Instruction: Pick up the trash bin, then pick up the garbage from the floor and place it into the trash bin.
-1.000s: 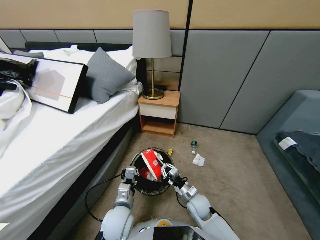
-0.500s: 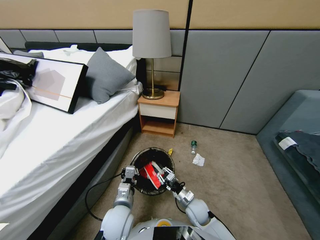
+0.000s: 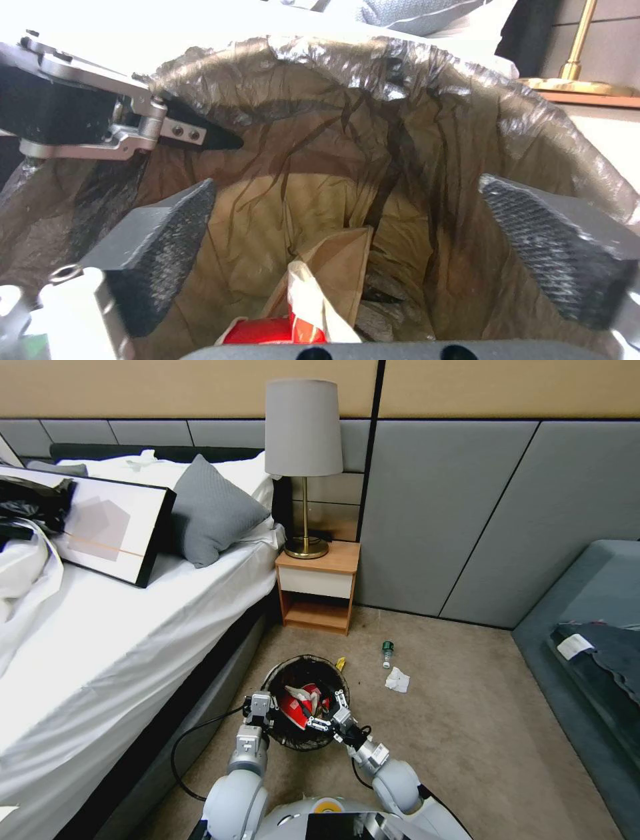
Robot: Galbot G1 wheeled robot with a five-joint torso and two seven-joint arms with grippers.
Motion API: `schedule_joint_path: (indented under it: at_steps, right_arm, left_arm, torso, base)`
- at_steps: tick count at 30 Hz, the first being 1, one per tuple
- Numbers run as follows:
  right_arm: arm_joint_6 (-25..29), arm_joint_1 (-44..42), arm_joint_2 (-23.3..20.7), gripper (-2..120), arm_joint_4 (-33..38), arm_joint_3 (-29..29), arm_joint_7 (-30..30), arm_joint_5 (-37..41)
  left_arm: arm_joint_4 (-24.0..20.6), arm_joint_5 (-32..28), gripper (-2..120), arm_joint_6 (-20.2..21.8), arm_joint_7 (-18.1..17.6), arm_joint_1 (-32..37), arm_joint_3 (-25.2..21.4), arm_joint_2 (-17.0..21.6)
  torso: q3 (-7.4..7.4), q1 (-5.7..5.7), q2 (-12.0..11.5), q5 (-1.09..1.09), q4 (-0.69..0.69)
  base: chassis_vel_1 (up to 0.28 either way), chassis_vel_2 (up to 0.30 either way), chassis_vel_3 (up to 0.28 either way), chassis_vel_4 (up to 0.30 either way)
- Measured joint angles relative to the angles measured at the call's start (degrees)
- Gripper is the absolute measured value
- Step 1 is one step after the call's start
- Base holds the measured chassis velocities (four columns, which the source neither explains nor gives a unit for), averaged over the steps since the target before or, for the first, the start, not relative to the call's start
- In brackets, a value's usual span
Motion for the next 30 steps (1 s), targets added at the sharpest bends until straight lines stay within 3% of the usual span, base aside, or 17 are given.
schedule_joint_path:
  at_steps: [8,11,18,24,30]
  right_arm:
    - [0.7,-0.9,1.2,100,6.6,2.3,3.8,-3.5]
    - [-0.4,-3.0,2.8,100,13.9,4.7,10.3,-4.5]
    - [-0.8,-9.8,6.3,100,20.5,8.1,17.3,-4.2]
    - [7.1,-17.8,12.6,100,20.8,12.7,18.4,-4.0]
    - [12.3,-20.2,15.1,100,18.5,15.6,19.2,-4.7]
  left_arm:
    - [0.5,-0.1,2,0.0,0.0,-0.2,-0.5,0.1]
    - [1.2,-0.3,2,0.0,0.0,-0.6,-1.0,0.0]
    - [1.3,-0.7,2,0.0,-0.1,-0.7,-1.3,-0.1]
    - [1.6,-1.4,2,0.0,-0.2,-1.2,-1.5,-0.1]
    - [1.7,-1.8,2,0.0,-0.3,-1.6,-1.6,-0.1]
  torso:
    - [0.00,0.00,0.0,0.01,0.01]
    - [0.00,0.00,0.0,0.00,0.00]
    - [0.00,0.00,0.0,-0.01,0.00]
    - [0.00,0.00,0.0,0.00,-0.01]
    - [0.00,0.00,0.0,0.00,0.01]
  base:
    - [0.000,0.000,0.000,0.000]
    - [0.000,0.000,0.000,0.000]
    - [0.000,0.000,0.000,0.000]
    - [0.000,0.000,0.000,0.000]
    - [0.000,0.000,0.000,0.000]
